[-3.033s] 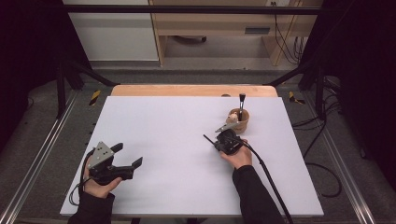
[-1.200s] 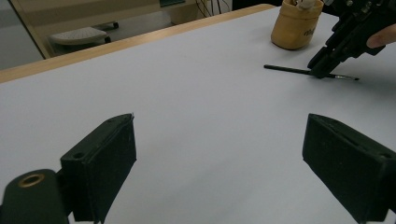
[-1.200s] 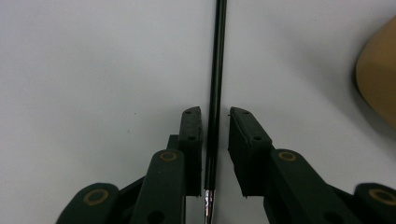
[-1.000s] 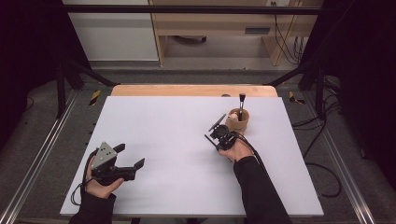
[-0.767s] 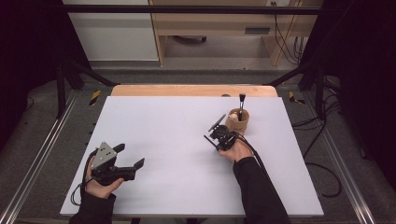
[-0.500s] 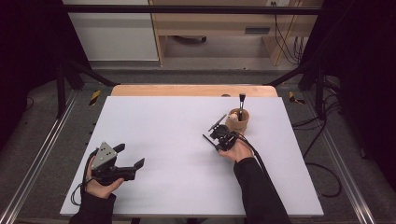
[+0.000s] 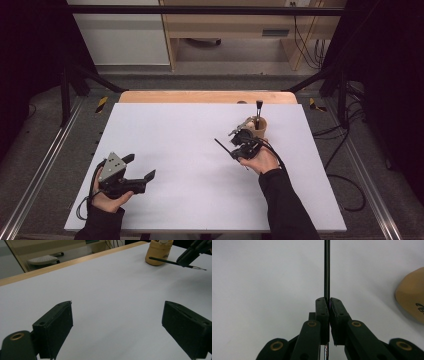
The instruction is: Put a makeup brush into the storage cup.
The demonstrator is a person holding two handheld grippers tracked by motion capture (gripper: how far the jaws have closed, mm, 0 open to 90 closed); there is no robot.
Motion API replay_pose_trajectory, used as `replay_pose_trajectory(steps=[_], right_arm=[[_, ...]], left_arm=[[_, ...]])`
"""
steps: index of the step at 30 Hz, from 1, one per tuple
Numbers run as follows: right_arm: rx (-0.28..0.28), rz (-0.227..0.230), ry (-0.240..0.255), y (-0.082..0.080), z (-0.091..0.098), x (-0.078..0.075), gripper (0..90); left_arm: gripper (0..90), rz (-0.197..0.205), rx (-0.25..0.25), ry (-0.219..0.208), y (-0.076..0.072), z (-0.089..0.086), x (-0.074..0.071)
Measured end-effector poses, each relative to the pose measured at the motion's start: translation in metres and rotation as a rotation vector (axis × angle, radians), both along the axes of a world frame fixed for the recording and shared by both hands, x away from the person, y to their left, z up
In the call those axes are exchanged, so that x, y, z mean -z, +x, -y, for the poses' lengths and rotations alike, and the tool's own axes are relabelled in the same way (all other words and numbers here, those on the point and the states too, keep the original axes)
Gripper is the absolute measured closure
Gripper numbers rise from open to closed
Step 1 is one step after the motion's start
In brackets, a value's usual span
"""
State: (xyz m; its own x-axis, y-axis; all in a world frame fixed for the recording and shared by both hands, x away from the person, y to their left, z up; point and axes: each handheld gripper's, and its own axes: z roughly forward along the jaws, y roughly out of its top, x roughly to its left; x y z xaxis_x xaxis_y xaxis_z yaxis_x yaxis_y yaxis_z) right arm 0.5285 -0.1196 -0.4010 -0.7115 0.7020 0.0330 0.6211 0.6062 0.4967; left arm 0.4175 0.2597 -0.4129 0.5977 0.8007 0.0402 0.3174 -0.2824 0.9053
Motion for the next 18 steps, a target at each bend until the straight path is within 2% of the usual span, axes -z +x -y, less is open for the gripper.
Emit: replay_pose_trajectory(steps=[4,10,18], right_arm=[[-0.021,0.003,0.046,-0.008,0.003,-0.01,86.0],[-0.082,0.02,0.088,-0.022,0.007,-0.023,86.0],[-0.146,0.029,0.129,-0.037,0.008,-0.037,86.0]], left_arm=[[8.8,0.005,0.007,0.007,0.0,0.001,-0.002],[8.9,0.019,0.021,0.015,-0.002,0.005,-0.008],[8.8,0.036,0.065,0.059,-0.003,0.017,-0.017]])
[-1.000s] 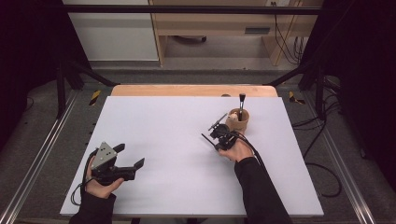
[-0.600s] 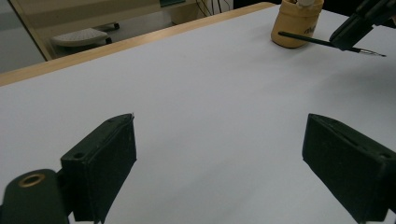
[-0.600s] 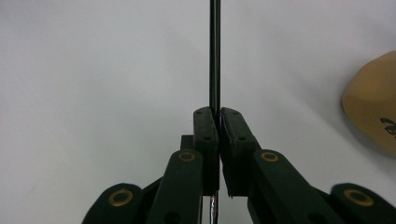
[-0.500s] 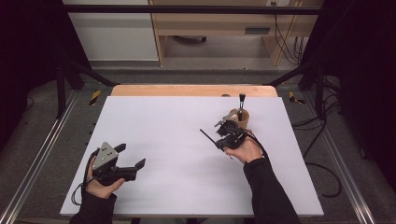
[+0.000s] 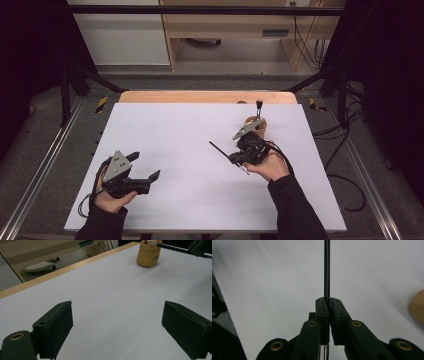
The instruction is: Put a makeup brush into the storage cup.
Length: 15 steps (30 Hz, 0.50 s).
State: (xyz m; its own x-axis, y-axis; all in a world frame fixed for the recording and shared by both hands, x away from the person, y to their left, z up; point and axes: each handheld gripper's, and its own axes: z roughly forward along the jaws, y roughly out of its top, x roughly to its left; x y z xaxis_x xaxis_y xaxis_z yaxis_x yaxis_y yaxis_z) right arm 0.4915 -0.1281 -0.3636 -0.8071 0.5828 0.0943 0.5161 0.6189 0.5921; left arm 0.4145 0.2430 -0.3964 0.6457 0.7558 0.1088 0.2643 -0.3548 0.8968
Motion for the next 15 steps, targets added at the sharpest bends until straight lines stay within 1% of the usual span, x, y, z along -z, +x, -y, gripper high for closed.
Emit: replay_pose_trajectory(steps=[4,5,8,9,10,11,13,14,15], right_arm=[[-0.034,-0.011,0.019,-0.005,0.001,-0.003,85.9],[-0.042,-0.01,0.016,-0.006,0.001,-0.003,86.0],[-0.074,-0.022,0.02,-0.008,0.0,-0.002,86.0],[-0.08,-0.024,0.024,-0.009,-0.001,-0.002,85.9],[-0.089,-0.029,0.017,-0.01,-0.001,-0.001,85.9],[-0.093,-0.032,0.021,-0.01,-0.002,-0.001,85.9],[-0.107,-0.039,0.017,-0.01,-0.002,-0.001,85.9],[-0.111,-0.042,0.017,-0.01,-0.002,-0.001,85.9],[-0.116,-0.048,0.018,-0.011,-0.002,-0.002,85.9]], left_arm=[[8.8,0.004,0.017,0.024,0.001,0.006,-0.005],[8.8,0.004,0.023,0.031,0.001,0.008,-0.006],[8.8,0.01,0.043,0.068,0.003,0.015,-0.011],[8.8,0.025,0.05,0.083,0.004,0.017,-0.014],[8.8,0.026,0.058,0.097,0.005,0.02,-0.015],[8.8,0.03,0.066,0.116,0.005,0.023,-0.018],[8.8,0.033,0.083,0.137,0.006,0.029,-0.021],[8.8,0.027,0.091,0.143,0.005,0.032,-0.022],[8.8,0.039,0.099,0.159,0.006,0.035,-0.024]])
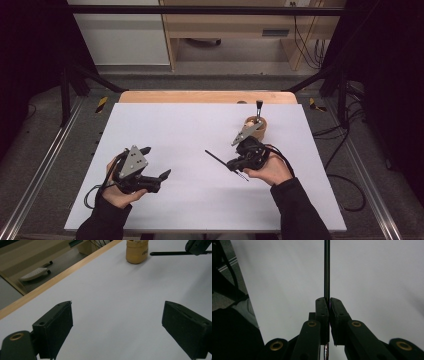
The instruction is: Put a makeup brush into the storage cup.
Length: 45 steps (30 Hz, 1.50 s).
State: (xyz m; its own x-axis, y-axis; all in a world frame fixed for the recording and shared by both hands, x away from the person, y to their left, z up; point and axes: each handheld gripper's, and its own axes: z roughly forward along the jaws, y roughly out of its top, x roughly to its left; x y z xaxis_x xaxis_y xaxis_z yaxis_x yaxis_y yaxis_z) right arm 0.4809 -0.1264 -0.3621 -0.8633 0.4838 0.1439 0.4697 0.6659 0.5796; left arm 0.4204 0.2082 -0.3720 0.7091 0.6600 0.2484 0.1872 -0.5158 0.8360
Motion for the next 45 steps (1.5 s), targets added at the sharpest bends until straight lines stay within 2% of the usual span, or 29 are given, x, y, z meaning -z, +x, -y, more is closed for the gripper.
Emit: replay_pose_trajectory(steps=[12,23,27,31,35,45], right_arm=[[-0.028,-0.014,0.015,-0.003,0.003,-0.004,85.9],[-0.059,-0.017,0.016,-0.006,0.0,-0.008,85.9],[-0.078,-0.025,0.011,-0.006,-0.001,-0.007,85.9],[-0.09,-0.037,0.005,-0.007,-0.003,-0.007,86.0],[-0.099,-0.049,0.003,-0.007,-0.005,-0.006,85.9],[-0.125,-0.071,-0.007,-0.009,-0.011,-0.002,86.0]], left_arm=[[8.9,0.014,0.084,0.097,0.004,0.032,-0.013],[9.4,0.061,0.168,0.175,0.005,0.06,-0.025],[9.9,0.066,0.196,0.223,0.005,0.071,-0.024],[10.3,0.079,0.225,0.299,0.003,0.083,-0.019],[11.1,0.085,0.25,0.343,0.002,0.091,-0.015],[14.8,0.115,0.327,0.385,-0.001,0.1,-0.013]])
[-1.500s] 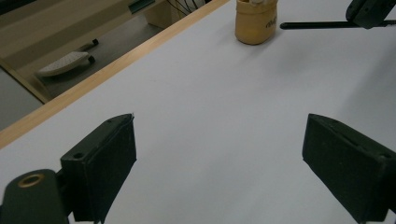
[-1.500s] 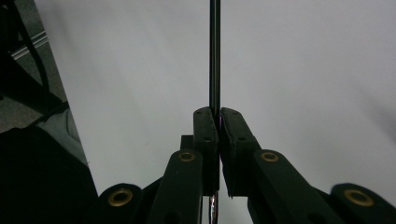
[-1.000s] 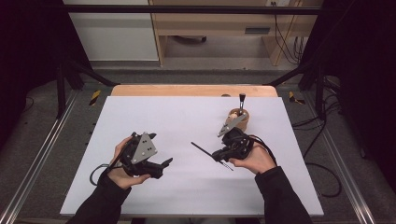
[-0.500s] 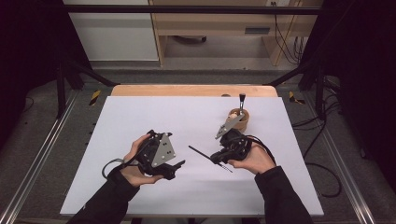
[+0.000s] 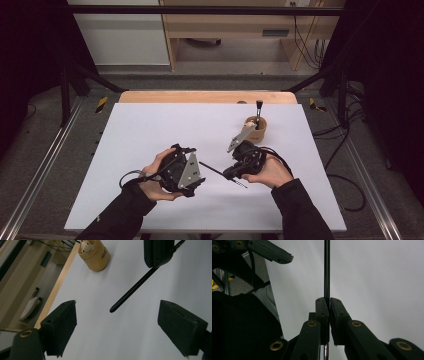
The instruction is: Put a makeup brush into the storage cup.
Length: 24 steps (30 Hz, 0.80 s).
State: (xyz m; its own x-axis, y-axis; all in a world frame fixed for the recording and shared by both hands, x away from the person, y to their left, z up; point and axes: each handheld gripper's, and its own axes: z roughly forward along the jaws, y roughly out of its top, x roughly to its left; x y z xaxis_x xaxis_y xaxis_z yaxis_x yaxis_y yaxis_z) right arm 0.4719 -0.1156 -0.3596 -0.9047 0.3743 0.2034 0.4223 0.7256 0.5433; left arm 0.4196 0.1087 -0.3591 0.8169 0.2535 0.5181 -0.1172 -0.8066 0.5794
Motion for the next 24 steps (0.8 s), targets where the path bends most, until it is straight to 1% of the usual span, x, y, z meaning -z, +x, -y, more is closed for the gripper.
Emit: replay_pose_trajectory(steps=[5,6,9,11,12,13,18,20,21,24], right_arm=[[-0.008,-0.013,-0.003,0.0,-0.003,0.001,85.9],[-0.009,-0.017,-0.001,0.0,-0.003,0.002,85.9],[-0.026,-0.021,-0.007,0.0,-0.005,0.002,85.9],[-0.023,-0.021,-0.01,0.0,-0.006,0.001,85.9],[-0.033,-0.022,-0.013,0.0,-0.007,0.001,85.9],[-0.033,-0.026,-0.017,0.0,-0.008,0.001,85.9],[-0.041,-0.037,-0.027,0.0,-0.012,0.002,85.9],[-0.04,-0.042,-0.03,0.0,-0.014,0.003,85.9],[-0.049,-0.041,-0.033,0.0,-0.015,0.003,85.9],[-0.045,-0.049,-0.037,-0.001,-0.017,0.003,85.9]], left_arm=[[17.2,0.013,0.032,0.03,-0.002,0.002,0.003],[17.5,0.008,0.046,0.038,-0.001,0.003,0.004],[18.7,0.016,0.055,0.056,-0.002,0.005,0.005],[19.7,0.026,0.053,0.063,-0.003,0.006,0.007],[20.3,0.044,0.057,0.083,-0.004,0.007,0.007],[20.8,0.048,0.059,0.083,-0.004,0.007,0.007],[23.9,0.082,0.074,0.107,-0.005,0.01,0.01],[25.3,0.083,0.084,0.113,-0.005,0.011,0.012],[25.9,0.091,0.086,0.12,-0.005,0.011,0.013],[28.3,0.105,0.096,0.14,-0.005,0.012,0.015]])
